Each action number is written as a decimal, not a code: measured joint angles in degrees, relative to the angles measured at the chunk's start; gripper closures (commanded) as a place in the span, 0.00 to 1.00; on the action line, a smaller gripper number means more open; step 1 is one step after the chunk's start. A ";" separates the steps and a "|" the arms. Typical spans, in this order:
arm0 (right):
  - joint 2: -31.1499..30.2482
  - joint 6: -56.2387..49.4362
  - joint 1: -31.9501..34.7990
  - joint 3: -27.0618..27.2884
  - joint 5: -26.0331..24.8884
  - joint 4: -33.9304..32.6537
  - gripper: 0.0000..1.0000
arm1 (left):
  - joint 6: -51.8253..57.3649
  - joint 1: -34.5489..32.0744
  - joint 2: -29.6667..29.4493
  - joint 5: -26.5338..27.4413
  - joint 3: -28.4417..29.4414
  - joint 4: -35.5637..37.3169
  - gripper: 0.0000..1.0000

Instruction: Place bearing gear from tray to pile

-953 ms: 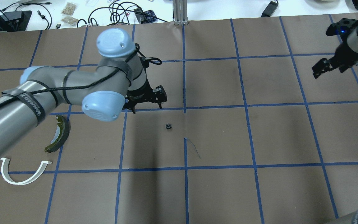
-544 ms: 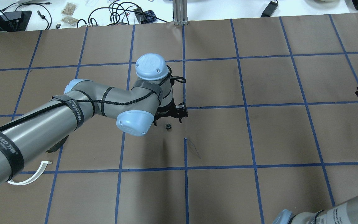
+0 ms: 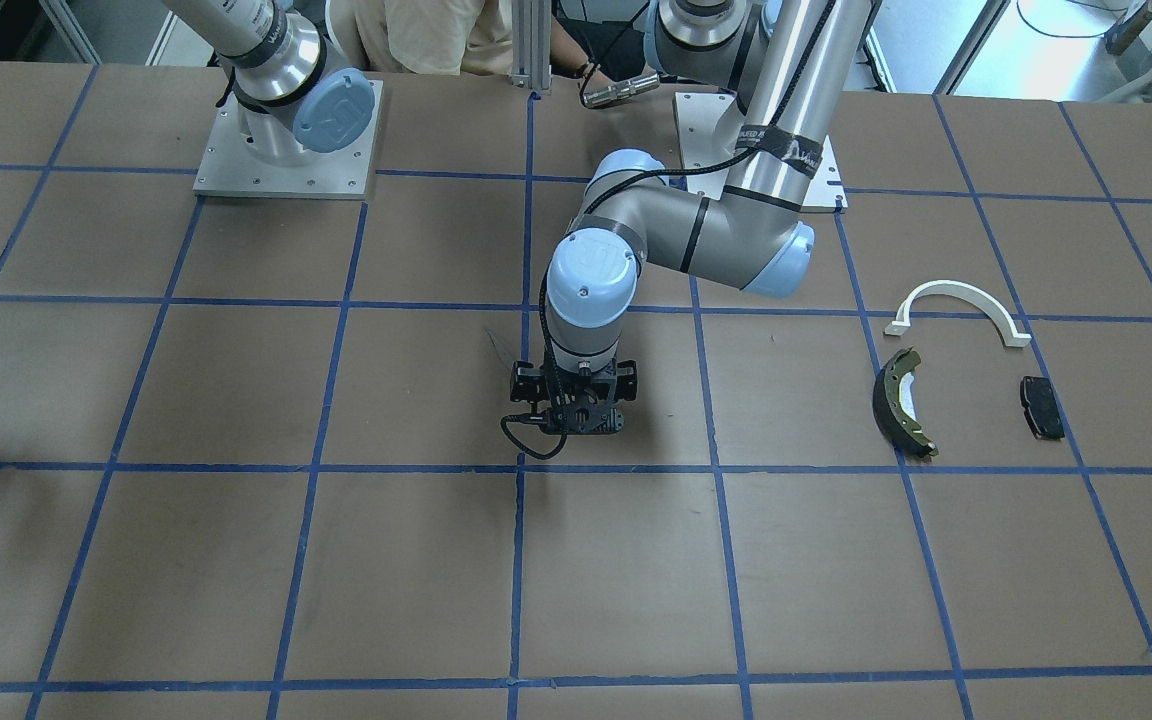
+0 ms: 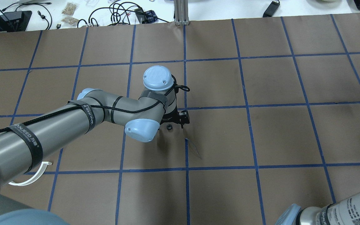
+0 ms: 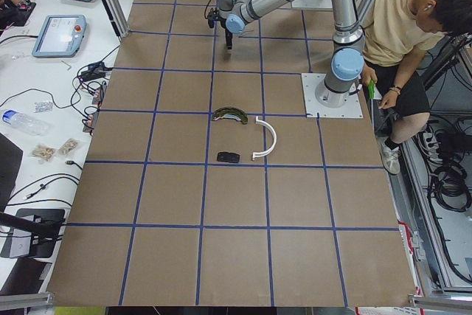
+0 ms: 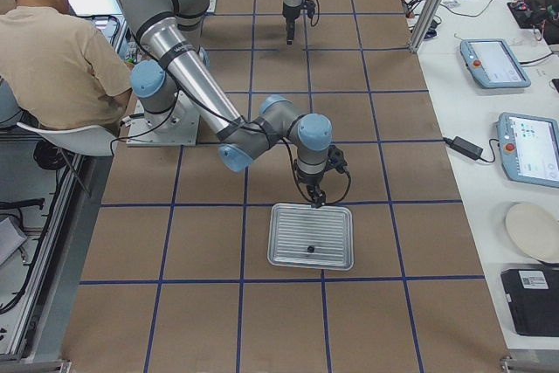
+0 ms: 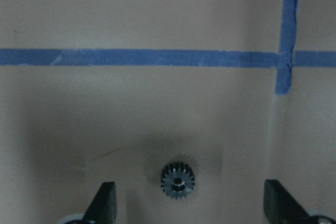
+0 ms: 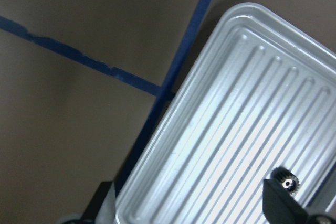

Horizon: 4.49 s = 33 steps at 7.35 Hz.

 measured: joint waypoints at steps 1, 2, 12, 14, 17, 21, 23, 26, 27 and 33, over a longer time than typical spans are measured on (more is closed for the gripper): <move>3.69 -5.31 -1.77 -3.95 0.62 0.03 0.00 | 0.09 0.02 -0.12 0.09 0.06 0.06 1.00; 7.40 -9.35 -2.86 -7.56 1.42 0.24 0.00 | 0.18 0.04 -0.08 0.16 0.29 0.09 1.00; 13.64 -31.42 -3.67 -11.65 -2.84 2.71 0.14 | 28.59 23.33 10.47 8.98 1.22 -15.03 1.00; 14.17 -33.94 -3.67 -11.64 -3.85 2.56 0.33 | 43.45 34.11 11.92 10.13 -0.19 -16.20 1.00; 14.55 -33.77 -3.62 -12.21 -3.99 2.53 0.78 | 59.73 47.02 9.70 11.38 -1.21 -11.16 1.00; 13.62 -29.57 -3.04 -12.33 -4.06 3.54 1.00 | 63.79 51.15 6.65 11.74 -1.62 -6.90 0.00; 10.54 -22.17 -0.95 -12.09 -3.49 8.14 1.00 | 63.90 51.19 6.59 11.78 -1.55 -6.90 0.00; 6.03 -4.26 8.80 -11.16 -0.37 10.56 1.00 | 62.50 49.79 7.61 11.35 -1.07 -7.95 0.00; 4.85 4.30 13.80 -10.06 -0.03 10.60 1.00 | 60.70 48.39 8.48 10.98 -0.26 -9.40 0.00; -8.09 62.37 47.15 6.48 0.08 9.30 1.00 | 35.47 31.96 19.29 5.12 11.64 -35.37 0.00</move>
